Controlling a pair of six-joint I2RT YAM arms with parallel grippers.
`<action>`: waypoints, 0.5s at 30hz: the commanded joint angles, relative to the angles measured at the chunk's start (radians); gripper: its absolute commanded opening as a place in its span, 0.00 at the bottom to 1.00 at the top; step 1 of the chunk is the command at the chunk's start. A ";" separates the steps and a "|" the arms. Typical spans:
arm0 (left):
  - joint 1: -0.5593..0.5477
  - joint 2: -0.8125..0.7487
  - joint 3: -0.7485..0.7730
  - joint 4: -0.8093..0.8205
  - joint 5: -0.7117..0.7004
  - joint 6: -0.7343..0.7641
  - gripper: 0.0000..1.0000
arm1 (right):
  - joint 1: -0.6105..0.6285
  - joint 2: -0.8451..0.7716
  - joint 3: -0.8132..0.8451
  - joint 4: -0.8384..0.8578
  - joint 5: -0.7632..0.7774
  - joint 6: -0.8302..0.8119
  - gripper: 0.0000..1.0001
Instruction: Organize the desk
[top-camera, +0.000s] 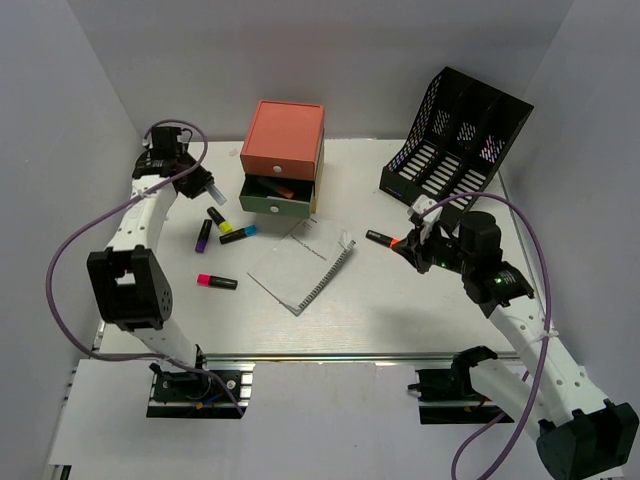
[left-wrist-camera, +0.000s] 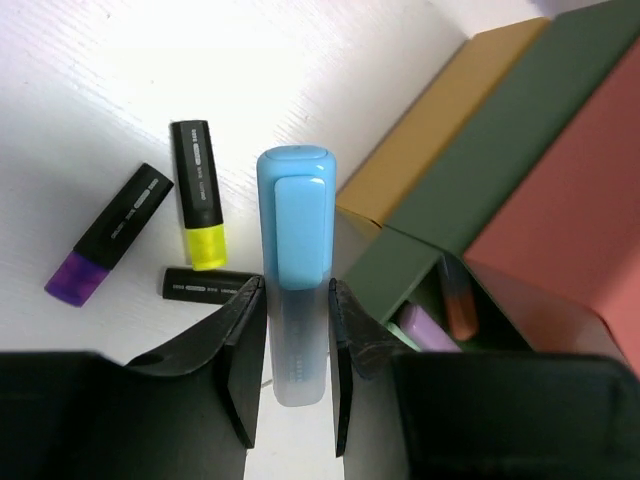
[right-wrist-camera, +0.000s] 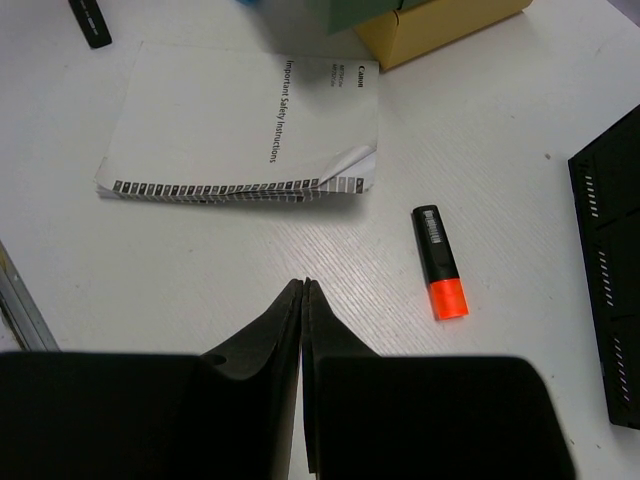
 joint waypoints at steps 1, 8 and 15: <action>0.006 -0.107 -0.086 0.078 0.038 0.008 0.00 | -0.009 0.001 -0.009 0.050 -0.024 -0.006 0.06; -0.037 -0.220 -0.202 0.213 0.317 -0.113 0.00 | -0.010 0.010 -0.014 0.051 -0.024 -0.009 0.06; -0.080 -0.309 -0.333 0.437 0.358 -0.428 0.00 | -0.018 0.012 -0.017 0.057 -0.015 -0.016 0.06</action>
